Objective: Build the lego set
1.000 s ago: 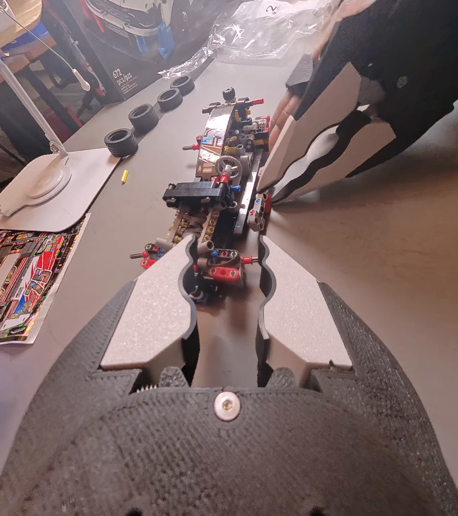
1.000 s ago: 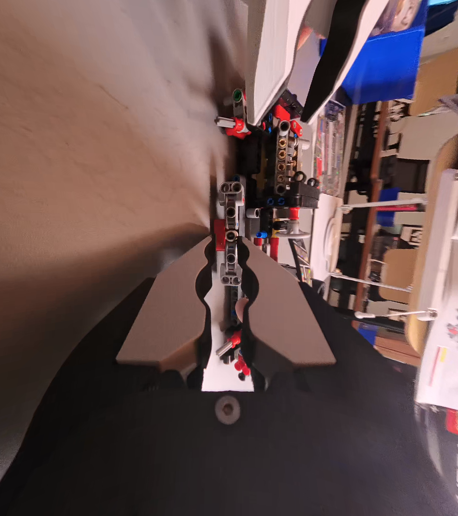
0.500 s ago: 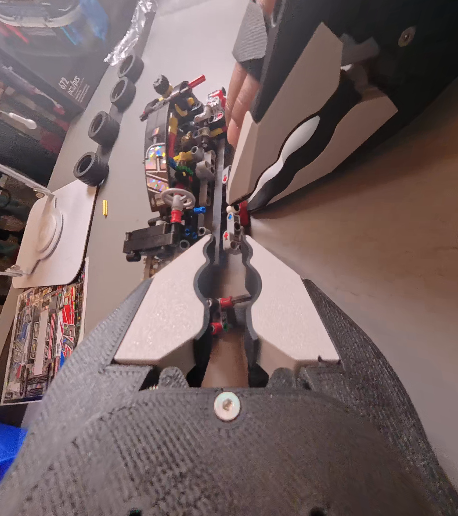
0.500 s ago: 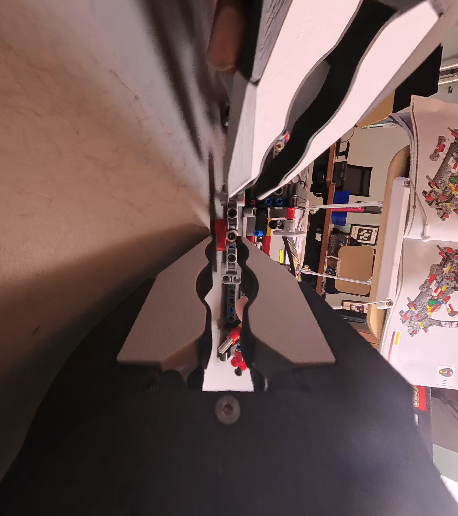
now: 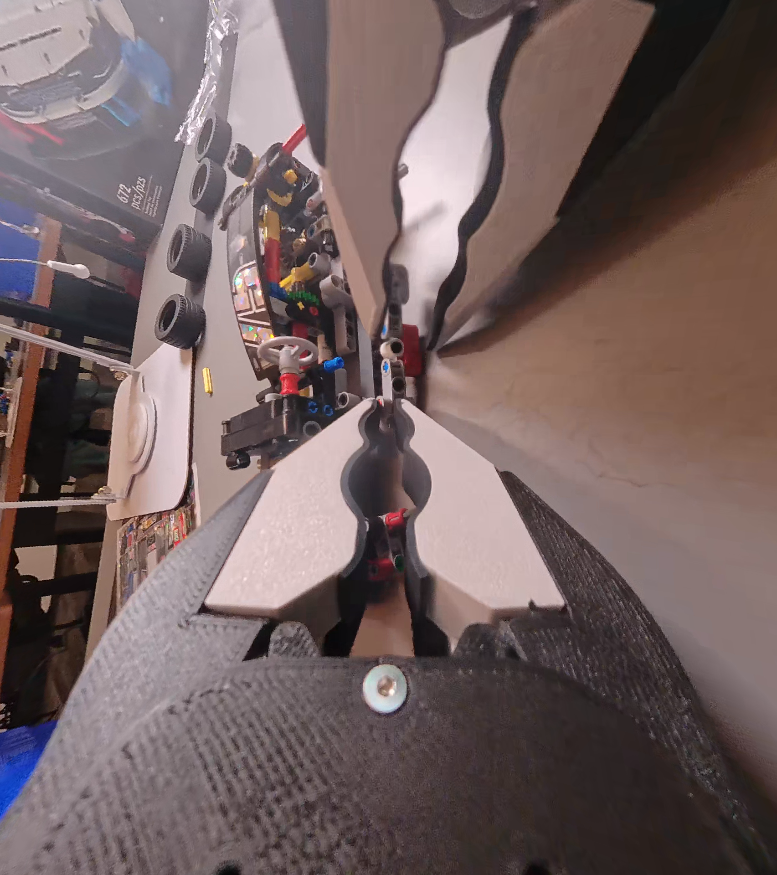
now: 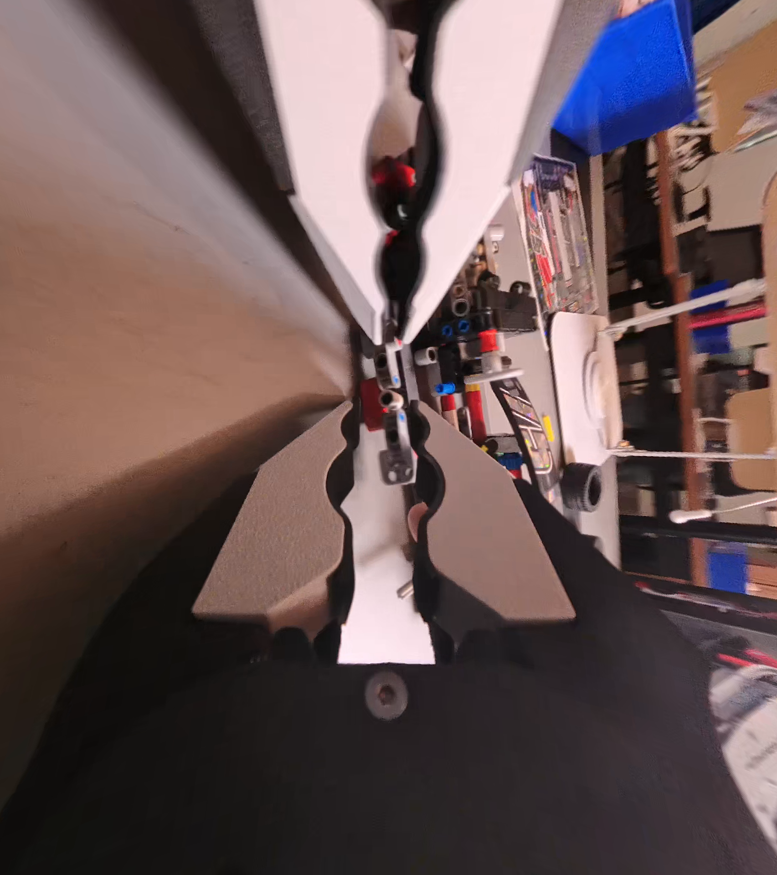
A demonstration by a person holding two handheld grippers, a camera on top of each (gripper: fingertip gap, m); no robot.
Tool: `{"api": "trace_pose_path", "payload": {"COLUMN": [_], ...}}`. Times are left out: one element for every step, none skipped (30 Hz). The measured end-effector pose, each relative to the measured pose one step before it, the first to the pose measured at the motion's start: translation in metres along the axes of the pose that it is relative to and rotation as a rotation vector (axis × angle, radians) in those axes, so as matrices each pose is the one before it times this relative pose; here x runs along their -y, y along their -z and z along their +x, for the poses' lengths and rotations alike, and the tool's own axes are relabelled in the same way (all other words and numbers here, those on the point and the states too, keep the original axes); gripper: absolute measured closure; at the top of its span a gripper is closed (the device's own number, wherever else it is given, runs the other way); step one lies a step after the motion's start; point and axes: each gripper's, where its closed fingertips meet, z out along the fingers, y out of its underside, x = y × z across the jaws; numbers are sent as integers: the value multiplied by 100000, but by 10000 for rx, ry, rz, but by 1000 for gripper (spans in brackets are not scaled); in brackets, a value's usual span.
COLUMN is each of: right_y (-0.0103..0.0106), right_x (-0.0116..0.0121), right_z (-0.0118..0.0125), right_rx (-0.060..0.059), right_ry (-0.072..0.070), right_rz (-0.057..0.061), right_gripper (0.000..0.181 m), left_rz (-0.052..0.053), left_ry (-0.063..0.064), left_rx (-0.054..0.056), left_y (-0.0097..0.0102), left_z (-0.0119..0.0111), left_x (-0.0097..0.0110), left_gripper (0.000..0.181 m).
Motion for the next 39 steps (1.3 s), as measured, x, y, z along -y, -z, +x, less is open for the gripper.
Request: {"api": "trace_pose_path", "payload": {"right_y": [24,-2,-45,-101,-134,-181,-171,-127,-62,-69,-94,-131,-98,-86,-75,-53,-9,12,21,20,16,11,10,-4,-27,-24,6,25,42,48,31,9,-22,-31,-40,-34,-15,10,24], "right_x": [-61,-124,-212,-162,23,-61,-123,-87,51,9,-85,-144,-62,-59,-79,-64,-11,-10,-13,-2,-20,-29,-2,-34,-52,28,84,43,2,-14,19,10,-11,5,3,-4,-17,20,57], "right_z": [417,336,48,-22,210,152,-79,-54,106,111,32,82,97,-116,-51,20,30,-4,-11,-16,76,102,43,-6,10,21,56,111,116,19,54,81,31,1,-27,-74,-112,-116,-128], "right_rx": [236,291,423,387,175,178,289,220,40,-17,-28,-143,-260,-161,-170,-180,-110,-5,65,95,59,61,132,196,201,185,155,97,42,54,12,-25,11,25,35,52,59,60,66], "right_ry": [-370,-275,-160,-99,-83,-27,-17,21,73,64,22,91,200,197,96,54,40,-9,-44,-33,-21,-19,-44,-123,-166,-127,-119,-99,-11,39,31,17,14,-2,-22,-30,-27,-26,-42], "right_rz": [53,-8,-89,-86,-3,-72,-141,-126,-10,-12,-59,-71,6,19,-8,-6,27,4,-9,2,8,5,39,46,40,86,101,30,-27,-47,-23,-11,-16,-4,12,24,37,62,72], "right_gripper": [160,158,158,158,158,157,157,158,159,160,164,166,169,170,170,171,172,171,171,171,170,170,171,171,171,171,171,172,172,172,172,172,172,172,172,172,172,172,172], "left_rz": [-32,-4,12,20,-1,-17,-6,5,9,32,79,129,170,180,155,134,74,-33,-58,48,175,124,-51,-229,-342,-368,-333,-309,-342,-448,-495,-388,-248,-221,-250,-133,67,151,162], "left_ry": [-91,-45,-5,14,10,-19,-40,-20,10,61,188,354,511,648,736,758,701,536,330,179,113,64,-4,-57,-102,-148,-178,-209,-265,-312,-284,-215,-149,-98,-67,-65,-11,90,78], "left_rx": [50,35,10,-1,19,59,66,49,56,53,21,-22,-55,-118,-277,-412,-357,-229,-200,-243,-202,-114,-51,-28,-51,-120,-258,-371,-353,-341,-381,-415,-398,-361,-244,-74,-7,5,49], "left_y": [-15,-3,3,9,7,6,11,9,11,47,88,163,236,280,269,221,130,52,92,211,301,292,204,25,-186,-394,-552,-620,-626,-603,-573,-499,-447,-424,-398,-266,-52,27,-21], "left_z": [-9,-10,-1,9,-25,-84,-63,-44,-74,-105,-170,-259,-385,-486,-392,-259,-331,-479,-456,-307,-323,-472,-643,-771,-838,-823,-619,-415,-357,-294,-143,25,108,160,98,2,49,174,292], "left_x": [-39,-6,5,18,3,-21,1,5,-9,-12,-11,6,21,6,-6,-21,-47,-96,-8,261,524,513,263,-31,-260,-400,-418,-387,-390,-508,-523,-329,-122,-127,-227,-98,176,264,258], "left_gripper": [177,178,177,178,178,178,178,178,178,177,176,173,169,164,157,155,149,137,124,122,122,122,120,116,110,103,100,95,93,92,91,90,92,96,105,113,112,113,113]}}
